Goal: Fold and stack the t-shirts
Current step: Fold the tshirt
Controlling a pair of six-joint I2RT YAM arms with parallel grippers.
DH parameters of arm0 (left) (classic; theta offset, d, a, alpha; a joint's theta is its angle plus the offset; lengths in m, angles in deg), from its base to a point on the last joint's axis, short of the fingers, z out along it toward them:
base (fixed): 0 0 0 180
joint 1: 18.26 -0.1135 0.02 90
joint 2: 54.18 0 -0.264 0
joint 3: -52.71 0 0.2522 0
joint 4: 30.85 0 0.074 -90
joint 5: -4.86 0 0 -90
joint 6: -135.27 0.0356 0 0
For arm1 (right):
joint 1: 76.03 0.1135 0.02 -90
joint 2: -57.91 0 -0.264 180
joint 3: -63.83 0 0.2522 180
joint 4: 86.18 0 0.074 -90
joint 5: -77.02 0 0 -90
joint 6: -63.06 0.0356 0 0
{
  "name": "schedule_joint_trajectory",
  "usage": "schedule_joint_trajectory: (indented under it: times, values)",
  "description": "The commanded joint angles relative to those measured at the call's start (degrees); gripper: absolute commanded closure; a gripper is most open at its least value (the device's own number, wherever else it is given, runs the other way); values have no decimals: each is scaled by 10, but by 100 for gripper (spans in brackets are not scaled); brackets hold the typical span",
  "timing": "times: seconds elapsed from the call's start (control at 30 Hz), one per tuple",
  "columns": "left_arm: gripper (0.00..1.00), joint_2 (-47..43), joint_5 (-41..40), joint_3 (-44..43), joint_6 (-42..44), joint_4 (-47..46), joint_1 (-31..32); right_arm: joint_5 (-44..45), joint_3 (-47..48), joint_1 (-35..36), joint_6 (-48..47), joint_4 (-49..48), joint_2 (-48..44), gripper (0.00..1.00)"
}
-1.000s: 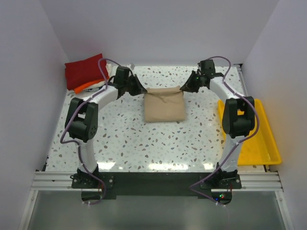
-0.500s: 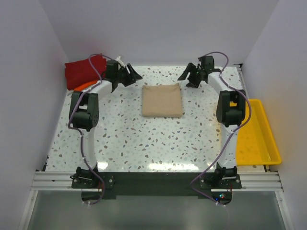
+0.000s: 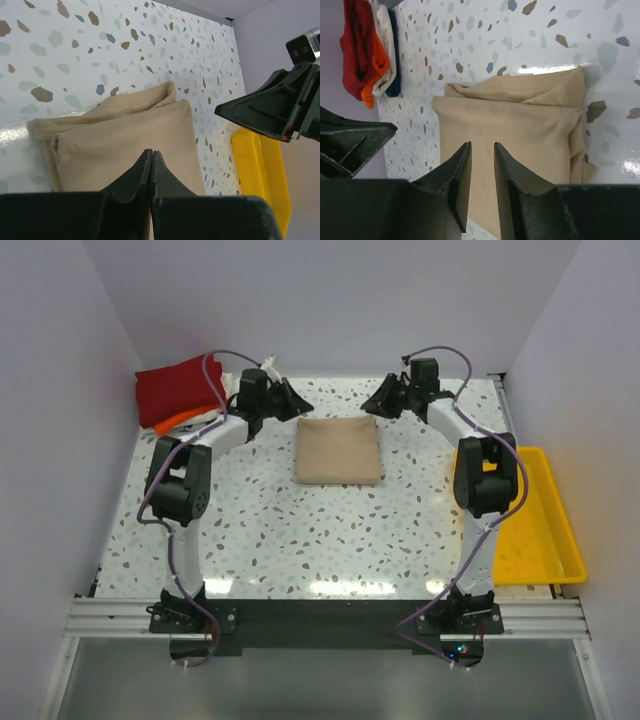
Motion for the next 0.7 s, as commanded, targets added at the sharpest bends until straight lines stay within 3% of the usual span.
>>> schedule_joint_trajectory:
  times: [0.0,0.4,0.67]
  values:
    - [99,26,-6,-3,-1,-36,11,-33,8,8,25,-47,35,74]
    - [99,163,4,-88,-2,-39,-6,-36,142,-12,12,37,178,79]
    - [80,166,15,-96,-7,-54,-22,-79,146,-33,60,9,211,73]
